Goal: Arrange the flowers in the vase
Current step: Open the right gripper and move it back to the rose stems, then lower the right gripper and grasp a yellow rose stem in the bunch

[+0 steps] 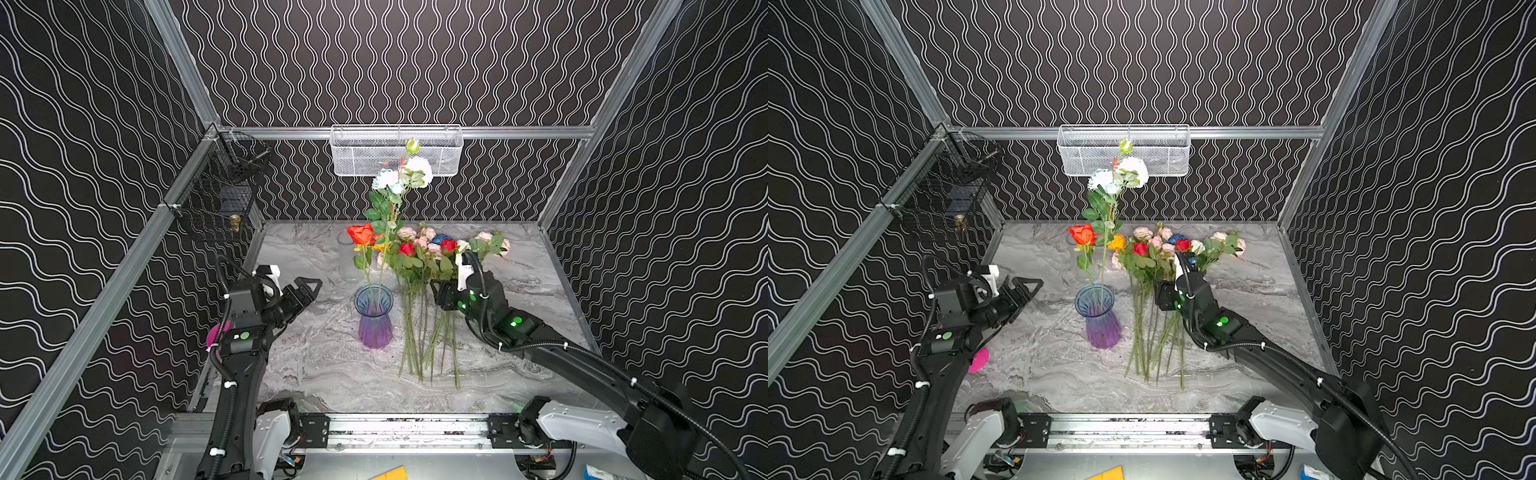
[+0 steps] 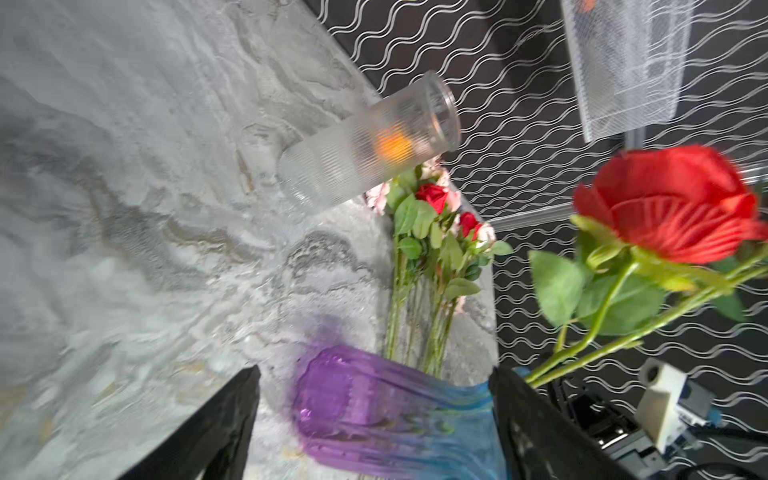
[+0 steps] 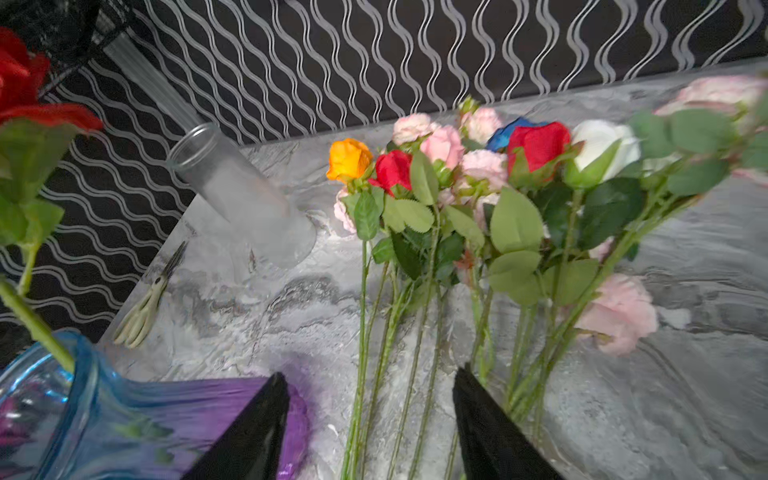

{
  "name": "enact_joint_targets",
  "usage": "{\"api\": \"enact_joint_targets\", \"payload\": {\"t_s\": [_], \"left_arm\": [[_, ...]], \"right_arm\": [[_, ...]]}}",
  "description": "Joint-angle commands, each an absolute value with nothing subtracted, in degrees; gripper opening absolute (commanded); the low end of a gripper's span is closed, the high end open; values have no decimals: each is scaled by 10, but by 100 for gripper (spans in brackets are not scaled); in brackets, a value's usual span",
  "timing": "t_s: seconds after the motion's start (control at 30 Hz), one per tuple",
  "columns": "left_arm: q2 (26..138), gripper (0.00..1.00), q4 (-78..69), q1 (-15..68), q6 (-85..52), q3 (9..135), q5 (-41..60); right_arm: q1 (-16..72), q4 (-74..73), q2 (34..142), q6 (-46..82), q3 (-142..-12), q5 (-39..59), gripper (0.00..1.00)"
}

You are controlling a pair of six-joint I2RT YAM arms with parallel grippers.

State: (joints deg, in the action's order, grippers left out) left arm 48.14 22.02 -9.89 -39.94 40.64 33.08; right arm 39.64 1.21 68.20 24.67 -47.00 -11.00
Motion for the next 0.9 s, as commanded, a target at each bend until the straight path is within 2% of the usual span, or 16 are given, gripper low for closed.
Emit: {"api": "enact_joint_targets", "payload": {"t_s": [0.0,0.1,0.27,0.33,0.4,0.53,0.63,0.87], "left_arm": [[479,90,269,-100,-351,401,296],[482,90,289,-100,-341,405,288],[487,90,293,-100,-344,398,301],[490,90,302,-100,-339,397,309],[491,90,309,-99,-330,396,319],[481,87,286,-99,-341,371,365],[480,86,258,-98,-345,362,405],[492,84,238,-99,-353,351,437]], "right_arm": [[388,30,705,259,-487,-71,56],[368,34,721,269,-490,-76,43],[331,50,764,274,-499,-61,14],[323,57,786,276,-507,-56,9],[318,63,805,271,-517,-58,10],[304,108,863,248,-561,-81,23],[301,135,905,226,-593,-103,27],[295,148,978,208,-631,-90,27]]}}
